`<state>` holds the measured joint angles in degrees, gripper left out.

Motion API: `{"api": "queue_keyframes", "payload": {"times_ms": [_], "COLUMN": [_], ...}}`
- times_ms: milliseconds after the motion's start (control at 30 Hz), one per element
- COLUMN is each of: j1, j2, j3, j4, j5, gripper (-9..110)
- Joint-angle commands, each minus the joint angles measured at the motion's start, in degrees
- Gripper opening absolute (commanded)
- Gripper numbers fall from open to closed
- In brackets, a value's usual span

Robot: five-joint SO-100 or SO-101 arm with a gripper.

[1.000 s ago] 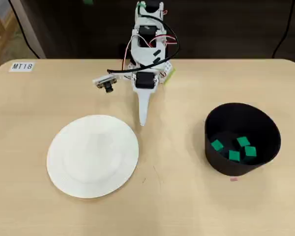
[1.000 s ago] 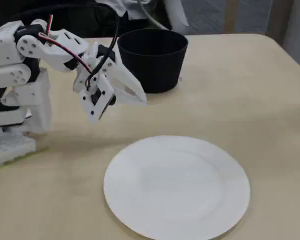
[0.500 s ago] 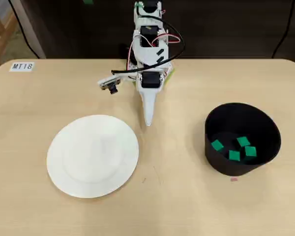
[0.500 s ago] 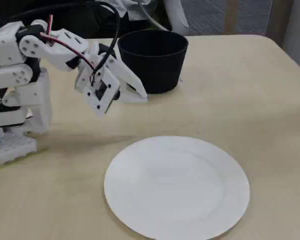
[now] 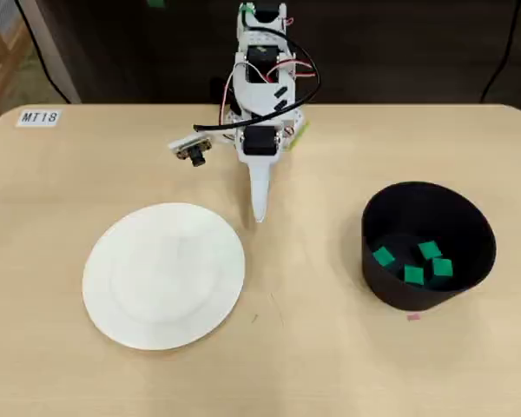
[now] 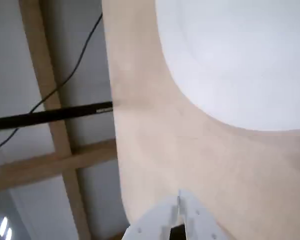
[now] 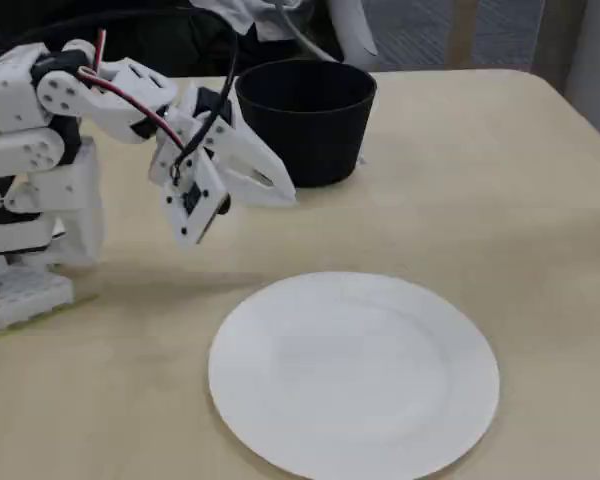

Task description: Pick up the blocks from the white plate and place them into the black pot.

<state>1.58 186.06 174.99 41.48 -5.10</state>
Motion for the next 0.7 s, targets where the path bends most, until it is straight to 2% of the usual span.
{"api": "queue_keyframes", "payload": {"times_ms": [0, 33, 200, 667], "j1": [0.1, 0.1, 0.1, 0.1], "j2": [0.4, 0.4, 0.4, 0.4], "j3": [1.9, 1.9, 1.9, 1.9], "j4": [-0.8, -0.8, -0.8, -0.8], "j5": [0.2, 0.2, 0.2, 0.2], "gripper": [2, 6, 0, -2]}}
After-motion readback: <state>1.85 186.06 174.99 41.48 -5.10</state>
